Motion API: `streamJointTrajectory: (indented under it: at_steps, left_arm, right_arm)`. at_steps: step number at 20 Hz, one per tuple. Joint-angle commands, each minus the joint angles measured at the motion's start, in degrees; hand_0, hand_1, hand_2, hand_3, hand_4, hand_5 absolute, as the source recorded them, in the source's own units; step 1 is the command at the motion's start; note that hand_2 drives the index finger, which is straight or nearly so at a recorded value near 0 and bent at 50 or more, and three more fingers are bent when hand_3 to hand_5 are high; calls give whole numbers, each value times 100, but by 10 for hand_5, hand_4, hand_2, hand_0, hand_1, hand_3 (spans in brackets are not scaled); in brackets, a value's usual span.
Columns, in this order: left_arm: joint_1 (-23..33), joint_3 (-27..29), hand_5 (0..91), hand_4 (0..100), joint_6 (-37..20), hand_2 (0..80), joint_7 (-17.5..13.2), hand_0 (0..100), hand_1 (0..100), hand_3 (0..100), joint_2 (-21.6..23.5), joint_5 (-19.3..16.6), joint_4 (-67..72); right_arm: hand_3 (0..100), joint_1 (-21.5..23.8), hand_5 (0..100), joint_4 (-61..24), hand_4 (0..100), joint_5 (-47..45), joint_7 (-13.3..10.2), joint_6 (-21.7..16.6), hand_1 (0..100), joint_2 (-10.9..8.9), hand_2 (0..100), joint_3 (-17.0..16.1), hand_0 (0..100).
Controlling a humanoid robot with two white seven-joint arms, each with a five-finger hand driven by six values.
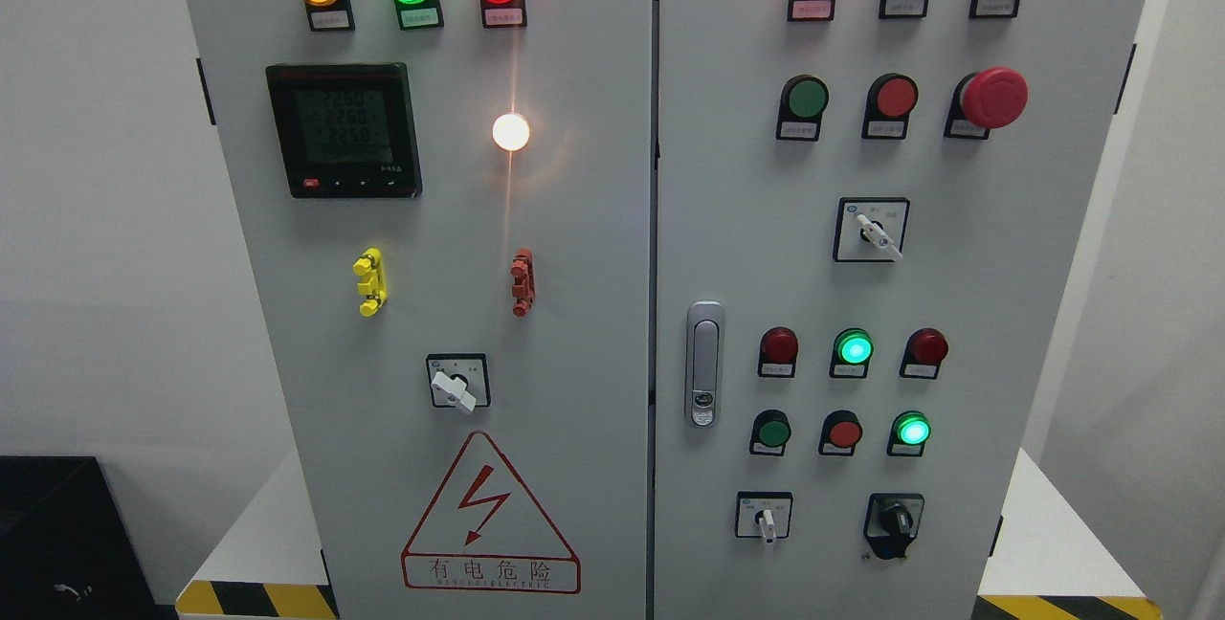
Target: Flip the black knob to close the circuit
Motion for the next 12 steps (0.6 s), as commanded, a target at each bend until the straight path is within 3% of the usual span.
streamJointTrajectory:
  at_steps: [1,4,6,9,12]
  left_arm:
    - [123,2,0,0,-2,0,0,120,556,0,0,0,-132]
    - [123,2,0,0,-2,0,0,120,556,0,0,0,-132]
    - [123,-6,0,0,-2,0,0,120,556,0,0,0,-132]
    - [123,-6,0,0,-2,0,0,120,556,0,0,0,-132]
    - [123,-6,0,0,-2,0,0,120,556,0,0,0,-132]
  right_arm:
    - [0,-100,0,-708,0,-57,82,-47,60,91,0,-627,0]
    - [0,-64,0,-1244,0,-39,12,-47,68,100,0,-627,0]
    - [54,-3,0,-1658,0,-4,-93,-47,62,91,0,-583,0]
    - [214,24,136,-2081,177,14,-190,-47,54,91,55,-469,0]
    - [335,24,253,-2405,317,14,-576,-47,54,82,149,-206,0]
